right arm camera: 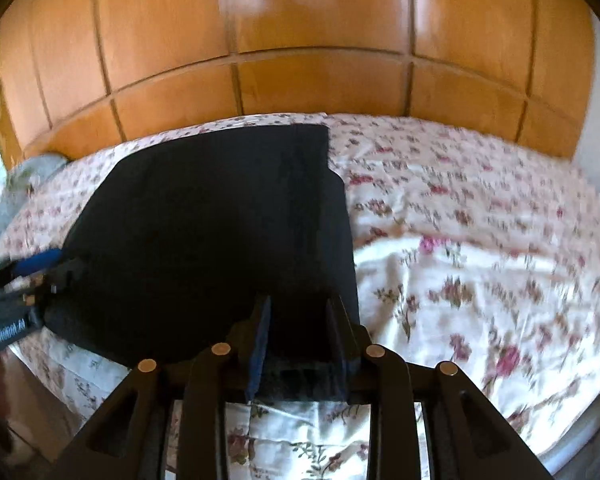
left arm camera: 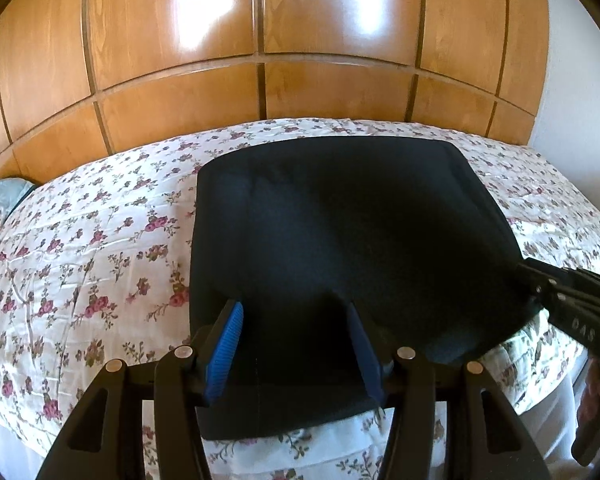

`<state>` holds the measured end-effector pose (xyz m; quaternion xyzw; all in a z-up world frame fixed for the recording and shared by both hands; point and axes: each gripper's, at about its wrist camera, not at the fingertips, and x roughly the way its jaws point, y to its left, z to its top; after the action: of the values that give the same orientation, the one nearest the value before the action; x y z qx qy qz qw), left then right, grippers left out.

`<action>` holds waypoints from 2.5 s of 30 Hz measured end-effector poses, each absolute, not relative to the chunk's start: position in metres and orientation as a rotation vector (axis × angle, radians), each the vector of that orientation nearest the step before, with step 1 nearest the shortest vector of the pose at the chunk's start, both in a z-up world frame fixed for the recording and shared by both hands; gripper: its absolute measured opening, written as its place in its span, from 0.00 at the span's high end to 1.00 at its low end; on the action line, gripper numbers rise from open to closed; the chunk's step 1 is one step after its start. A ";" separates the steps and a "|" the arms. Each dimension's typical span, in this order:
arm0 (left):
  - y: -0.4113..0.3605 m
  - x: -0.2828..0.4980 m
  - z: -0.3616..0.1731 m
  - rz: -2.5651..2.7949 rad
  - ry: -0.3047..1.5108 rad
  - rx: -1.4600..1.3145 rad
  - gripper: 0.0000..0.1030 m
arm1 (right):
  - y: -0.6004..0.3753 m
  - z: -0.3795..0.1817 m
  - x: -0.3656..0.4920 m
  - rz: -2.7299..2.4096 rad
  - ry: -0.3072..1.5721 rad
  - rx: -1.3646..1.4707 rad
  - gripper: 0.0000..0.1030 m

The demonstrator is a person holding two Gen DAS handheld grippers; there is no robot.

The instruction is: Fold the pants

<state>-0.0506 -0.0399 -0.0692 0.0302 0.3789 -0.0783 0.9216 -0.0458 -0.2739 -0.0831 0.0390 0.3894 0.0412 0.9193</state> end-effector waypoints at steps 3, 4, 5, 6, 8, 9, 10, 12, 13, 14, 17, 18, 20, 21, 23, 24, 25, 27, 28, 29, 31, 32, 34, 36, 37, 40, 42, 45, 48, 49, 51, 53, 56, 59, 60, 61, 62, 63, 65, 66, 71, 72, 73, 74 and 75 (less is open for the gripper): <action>-0.039 -0.054 -0.070 -0.165 0.764 0.066 0.47 | -0.269 -0.083 -0.049 0.068 0.783 0.075 0.72; -0.036 -0.053 -0.069 -0.170 0.764 0.043 0.47 | -0.268 -0.082 -0.050 0.068 0.776 0.070 0.72; -0.033 -0.052 -0.069 -0.175 0.766 0.023 0.47 | -0.269 -0.083 -0.051 0.073 0.770 0.081 0.71; -0.029 -0.051 -0.068 -0.180 0.769 0.001 0.46 | -0.271 -0.083 -0.051 0.077 0.769 0.107 0.69; -0.023 -0.050 -0.067 -0.179 0.778 -0.032 0.43 | -0.279 -0.084 -0.051 0.080 0.774 0.170 0.64; -0.021 -0.049 -0.067 -0.178 0.781 -0.043 0.41 | -0.282 -0.084 -0.051 0.084 0.775 0.189 0.64; -0.018 -0.049 -0.066 -0.180 0.783 -0.062 0.40 | -0.286 -0.084 -0.052 0.091 0.771 0.221 0.63; -0.011 -0.050 -0.064 -0.190 0.777 -0.111 0.40 | -0.287 -0.084 -0.054 0.088 0.772 0.226 0.57; -0.004 -0.050 -0.063 -0.193 0.773 -0.148 0.40 | -0.287 -0.085 -0.053 0.078 0.779 0.218 0.44; 0.004 -0.049 -0.063 -0.191 0.775 -0.189 0.40 | -0.290 -0.087 -0.053 0.064 0.791 0.224 0.34; 0.025 -0.041 -0.071 -0.183 0.816 -0.288 0.30 | -0.304 -0.093 -0.049 0.113 0.809 0.329 0.33; 0.035 -0.038 -0.075 -0.197 0.831 -0.349 0.29 | -0.308 -0.094 -0.047 0.128 0.818 0.350 0.33; 0.049 -0.032 -0.084 -0.222 0.866 -0.454 0.25 | -0.312 -0.096 -0.041 0.154 0.833 0.373 0.31; 0.054 -0.029 -0.088 -0.237 0.884 -0.498 0.24 | -0.313 -0.098 -0.038 0.170 0.844 0.385 0.31; 0.064 -0.025 -0.099 -0.291 0.917 -0.597 0.24 | -0.319 -0.103 -0.032 0.211 0.872 0.447 0.31; 0.067 -0.024 -0.104 -0.319 0.931 -0.640 0.24 | -0.322 -0.106 -0.029 0.231 0.885 0.484 0.31; 0.068 -0.023 -0.107 -0.344 0.941 -0.664 0.24 | -0.325 -0.111 -0.028 0.252 0.899 0.522 0.31; 0.069 -0.018 -0.118 -0.412 0.982 -0.713 0.23 | -0.331 -0.117 -0.025 0.275 0.908 0.591 0.31; 0.070 -0.017 -0.121 -0.428 0.984 -0.736 0.23 | -0.333 -0.121 -0.023 0.291 0.913 0.630 0.31; 0.070 -0.017 -0.122 -0.436 0.983 -0.746 0.23 | -0.333 -0.122 -0.021 0.299 0.913 0.645 0.32; 0.067 -0.016 -0.122 -0.437 0.985 -0.737 0.22 | -0.332 -0.123 -0.016 0.297 0.914 0.648 0.34; 0.064 -0.017 -0.120 -0.435 0.983 -0.719 0.22 | -0.328 -0.121 -0.014 0.293 0.913 0.629 0.35; 0.055 -0.018 -0.116 -0.423 0.975 -0.657 0.22 | -0.322 -0.117 -0.012 0.287 0.911 0.582 0.37; 0.054 -0.019 -0.111 -0.418 0.962 -0.615 0.28 | -0.319 -0.114 -0.014 0.289 0.900 0.561 0.42; 0.053 -0.020 -0.108 -0.414 0.948 -0.595 0.34 | -0.317 -0.110 -0.016 0.290 0.883 0.544 0.45; 0.043 -0.027 -0.090 -0.390 0.874 -0.500 0.47 | -0.306 -0.097 -0.019 0.289 0.826 0.426 0.52; 0.036 -0.031 -0.076 -0.364 0.825 -0.433 0.49 | -0.295 -0.084 -0.023 0.291 0.780 0.343 0.54; 0.031 -0.033 -0.055 -0.344 0.755 -0.383 0.51 | -0.291 -0.070 -0.020 0.298 0.727 0.342 0.55; 0.027 -0.033 -0.035 -0.330 0.684 -0.319 0.51 | -0.285 -0.057 -0.012 0.306 0.680 0.332 0.55; 0.026 -0.031 -0.029 -0.326 0.661 -0.296 0.51 | -0.283 -0.054 -0.009 0.310 0.664 0.326 0.55; 0.026 -0.029 -0.021 -0.316 0.629 -0.261 0.51 | -0.283 -0.050 -0.008 0.320 0.637 0.313 0.55; 0.026 -0.020 -0.014 -0.306 0.609 -0.237 0.52 | -0.281 -0.048 -0.001 0.328 0.625 0.302 0.55; 0.026 -0.002 -0.005 -0.291 0.579 -0.195 0.52 | -0.275 -0.045 0.023 0.336 0.606 0.295 0.55; 0.026 0.025 -0.001 -0.280 0.556 -0.166 0.52 | -0.269 -0.041 0.049 0.331 0.579 0.279 0.55; 0.025 0.037 -0.001 -0.275 0.550 -0.157 0.52 | -0.267 -0.041 0.059 0.328 0.571 0.275 0.55; 0.024 0.048 -0.001 -0.271 0.547 -0.153 0.51 | -0.267 -0.039 0.067 0.325 0.563 0.271 0.55; 0.024 0.060 -0.001 -0.265 0.545 -0.147 0.51 | -0.266 -0.039 0.077 0.322 0.557 0.266 0.55; 0.023 0.071 -0.002 -0.259 0.543 -0.143 0.51 | -0.265 -0.038 0.087 0.319 0.553 0.261 0.55; 0.020 0.092 -0.004 -0.250 0.532 -0.131 0.51 | -0.263 -0.038 0.104 0.312 0.539 0.244 0.55; 0.020 0.100 -0.005 -0.247 0.529 -0.125 0.51 | -0.263 -0.039 0.112 0.307 0.535 0.236 0.55; 0.019 0.148 -0.024 -0.233 0.544 -0.117 0.51 | -0.263 -0.048 0.163 0.273 0.496 0.209 0.55; 0.019 0.155 -0.030 -0.233 0.552 -0.119 0.51 | -0.263 -0.052 0.171 0.264 0.498 0.202 0.55; 0.021 0.167 -0.040 -0.231 0.574 -0.126 0.51 | -0.263 -0.056 0.177 0.260 0.505 0.201 0.55; 0.023 0.175 -0.049 -0.228 0.593 -0.133 0.51 | -0.265 -0.062 0.184 0.256 0.518 0.205 0.55; 0.025 0.181 -0.057 -0.226 0.609 -0.140 0.50 | -0.267 -0.070 0.192 0.247 0.536 0.216 0.55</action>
<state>0.1806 0.0248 -0.0573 -0.0688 0.2991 -0.1111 0.9452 0.1916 -0.2665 -0.0704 0.1060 0.2637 0.1214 0.9510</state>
